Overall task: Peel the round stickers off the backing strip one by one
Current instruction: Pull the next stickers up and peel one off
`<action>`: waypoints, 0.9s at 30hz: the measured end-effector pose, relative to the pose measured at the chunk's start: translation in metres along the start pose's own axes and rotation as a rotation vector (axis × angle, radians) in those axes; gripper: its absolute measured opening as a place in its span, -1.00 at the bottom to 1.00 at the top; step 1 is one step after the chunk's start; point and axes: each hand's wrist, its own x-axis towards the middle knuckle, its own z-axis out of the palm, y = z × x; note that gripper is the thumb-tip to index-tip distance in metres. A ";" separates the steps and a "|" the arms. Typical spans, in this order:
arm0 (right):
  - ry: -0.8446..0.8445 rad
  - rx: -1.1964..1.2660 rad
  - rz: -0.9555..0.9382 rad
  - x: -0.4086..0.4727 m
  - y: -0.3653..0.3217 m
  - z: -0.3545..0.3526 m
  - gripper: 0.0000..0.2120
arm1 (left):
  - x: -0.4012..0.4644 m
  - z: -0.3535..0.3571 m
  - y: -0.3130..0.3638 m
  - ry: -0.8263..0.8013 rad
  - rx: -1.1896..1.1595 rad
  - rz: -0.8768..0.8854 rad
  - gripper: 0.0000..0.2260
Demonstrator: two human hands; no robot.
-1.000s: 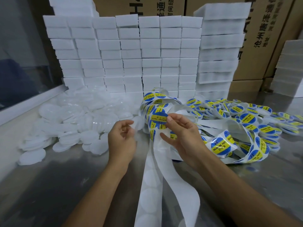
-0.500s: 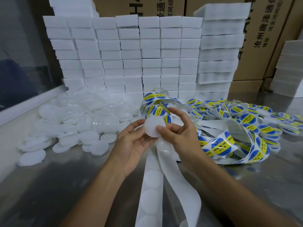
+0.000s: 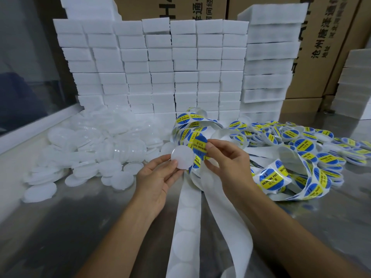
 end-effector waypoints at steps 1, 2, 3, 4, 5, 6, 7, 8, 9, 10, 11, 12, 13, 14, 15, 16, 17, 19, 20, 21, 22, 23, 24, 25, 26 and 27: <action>-0.021 -0.003 0.017 0.000 0.000 0.000 -0.91 | 0.000 0.000 0.000 -0.009 -0.002 0.001 -0.86; -0.039 -0.017 0.022 -0.001 0.001 0.000 -0.91 | 0.000 0.000 0.000 -0.019 -0.004 0.000 -0.86; -0.052 -0.033 0.020 -0.001 0.002 0.001 -0.91 | -0.001 0.000 0.000 -0.029 -0.005 -0.001 -0.86; -0.061 -0.045 0.012 -0.001 0.003 0.001 -0.91 | -0.001 0.001 0.000 -0.040 -0.005 -0.002 -0.86; -0.068 -0.052 0.001 -0.002 0.004 0.001 -0.90 | -0.002 0.002 0.000 -0.050 -0.004 -0.003 -0.87; -0.073 -0.058 -0.011 -0.002 0.005 0.001 -0.91 | -0.002 0.003 0.000 -0.061 -0.002 -0.005 -0.86; -0.074 -0.066 -0.020 -0.002 0.006 0.001 -0.91 | -0.003 0.003 0.001 -0.074 0.000 -0.008 -0.85; -0.071 -0.077 -0.026 -0.002 0.006 0.000 -0.91 | -0.004 0.004 0.001 -0.088 0.005 -0.011 -0.82; -0.067 -0.086 -0.028 -0.001 0.007 0.000 -0.90 | -0.005 0.005 0.001 -0.101 0.011 -0.012 -0.78; -0.062 -0.093 -0.029 -0.001 0.008 0.000 -0.90 | -0.005 0.005 0.002 -0.111 0.020 -0.012 -0.74; -0.058 -0.098 -0.030 0.000 0.008 0.000 -0.90 | -0.005 0.005 0.002 -0.115 0.027 -0.012 -0.71; -0.057 -0.101 -0.030 0.000 0.008 0.000 -0.90 | -0.005 0.006 0.002 -0.115 0.030 -0.012 -0.70; -0.058 -0.105 -0.029 0.000 0.008 0.000 -0.90 | -0.006 0.006 0.002 -0.113 0.029 -0.011 -0.70; -0.059 -0.109 -0.029 0.000 0.009 0.000 -0.90 | -0.006 0.007 0.003 -0.111 0.025 -0.010 -0.70; -0.061 -0.112 -0.029 0.000 0.009 0.001 -0.90 | -0.007 0.007 0.003 -0.110 0.019 -0.011 -0.70; -0.061 -0.113 -0.027 -0.001 0.009 0.001 -0.89 | -0.007 0.007 0.003 -0.108 0.013 -0.012 -0.69; -0.061 -0.115 -0.027 -0.001 0.010 0.001 -0.89 | -0.007 0.008 0.003 -0.107 0.010 -0.013 -0.69; -0.059 -0.121 -0.031 -0.001 0.010 0.001 -0.89 | -0.008 0.008 0.003 -0.103 0.012 -0.014 -0.67; -0.059 -0.122 -0.033 0.000 0.010 0.001 -0.89 | -0.008 0.009 0.003 -0.100 0.011 -0.015 -0.67; -0.059 -0.120 -0.035 0.000 0.010 0.001 -0.89 | -0.008 0.009 0.003 -0.096 0.006 -0.015 -0.68; -0.060 -0.119 -0.035 -0.001 0.010 0.001 -0.89 | -0.008 0.009 0.003 -0.092 -0.001 -0.016 -0.69; -0.060 -0.119 -0.034 0.000 0.010 0.001 -0.89 | -0.008 0.009 0.003 -0.088 -0.008 -0.020 -0.72; -0.060 -0.123 -0.034 -0.001 0.010 0.001 -0.89 | -0.008 0.010 0.003 -0.082 -0.013 -0.024 -0.76; -0.059 -0.129 -0.035 -0.001 0.010 0.001 -0.89 | -0.008 0.009 0.003 -0.076 -0.019 -0.027 -0.80; -0.058 -0.135 -0.036 -0.001 0.010 0.001 -0.89 | -0.008 0.009 0.003 -0.070 -0.022 -0.028 -0.84; -0.057 -0.139 -0.037 -0.001 0.010 0.001 -0.89 | -0.008 0.009 0.003 -0.065 -0.021 -0.028 -0.85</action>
